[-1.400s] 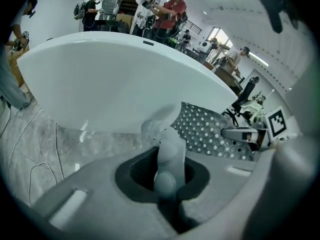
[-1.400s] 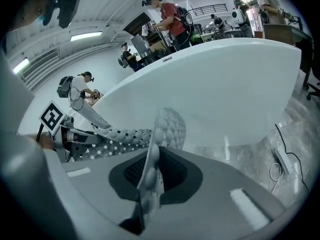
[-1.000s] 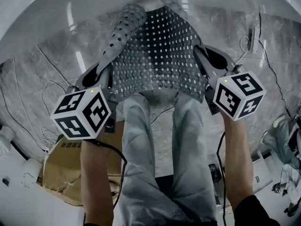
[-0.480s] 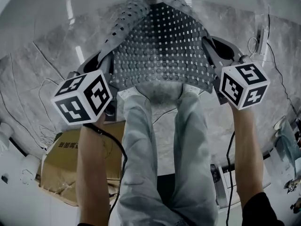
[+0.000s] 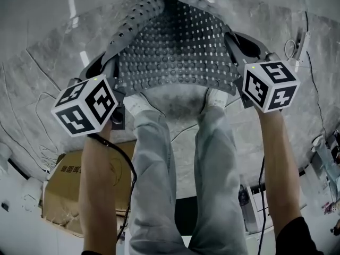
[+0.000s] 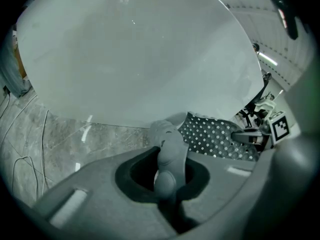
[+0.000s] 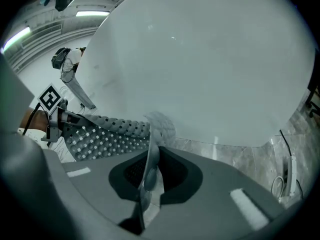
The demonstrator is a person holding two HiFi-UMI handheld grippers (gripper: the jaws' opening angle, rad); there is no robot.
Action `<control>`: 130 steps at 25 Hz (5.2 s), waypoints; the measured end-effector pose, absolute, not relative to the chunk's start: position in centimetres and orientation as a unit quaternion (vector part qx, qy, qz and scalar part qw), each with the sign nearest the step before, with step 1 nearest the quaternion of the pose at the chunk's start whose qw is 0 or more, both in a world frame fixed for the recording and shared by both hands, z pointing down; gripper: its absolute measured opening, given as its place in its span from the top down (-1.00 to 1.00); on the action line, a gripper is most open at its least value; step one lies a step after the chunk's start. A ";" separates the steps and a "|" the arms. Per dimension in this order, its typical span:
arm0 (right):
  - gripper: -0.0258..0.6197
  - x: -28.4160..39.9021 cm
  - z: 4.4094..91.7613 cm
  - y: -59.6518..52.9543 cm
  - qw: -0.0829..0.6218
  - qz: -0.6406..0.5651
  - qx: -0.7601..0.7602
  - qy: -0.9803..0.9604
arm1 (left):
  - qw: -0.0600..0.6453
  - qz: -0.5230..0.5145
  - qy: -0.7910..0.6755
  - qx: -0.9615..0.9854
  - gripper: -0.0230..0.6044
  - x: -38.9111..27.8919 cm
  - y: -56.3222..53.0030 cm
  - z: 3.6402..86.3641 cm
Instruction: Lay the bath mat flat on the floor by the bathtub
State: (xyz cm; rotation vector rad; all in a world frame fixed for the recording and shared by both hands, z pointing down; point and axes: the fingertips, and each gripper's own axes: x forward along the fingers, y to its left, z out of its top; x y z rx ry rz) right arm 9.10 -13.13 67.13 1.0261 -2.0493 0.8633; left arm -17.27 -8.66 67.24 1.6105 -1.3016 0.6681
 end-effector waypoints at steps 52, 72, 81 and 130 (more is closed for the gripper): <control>0.71 20.7 89.5 -7.3 0.539 0.342 0.469 -0.611 | 0.473 0.494 -0.545 0.485 0.71 -29.3 2.2 91.1; 0.49 19.9 82.9 -4.7 0.516 0.418 0.472 -0.580 | 0.503 0.472 -0.561 0.457 0.59 -28.3 3.7 82.6; 0.65 16.0 78.6 -3.4 0.507 0.419 0.443 -0.609 | 0.509 0.468 -0.552 0.466 0.80 -25.0 4.9 78.6; 0.90 8.4 47.2 -0.6 0.379 0.437 0.418 -0.701 | 0.527 0.390 -0.528 0.540 0.91 -12.4 4.2 45.7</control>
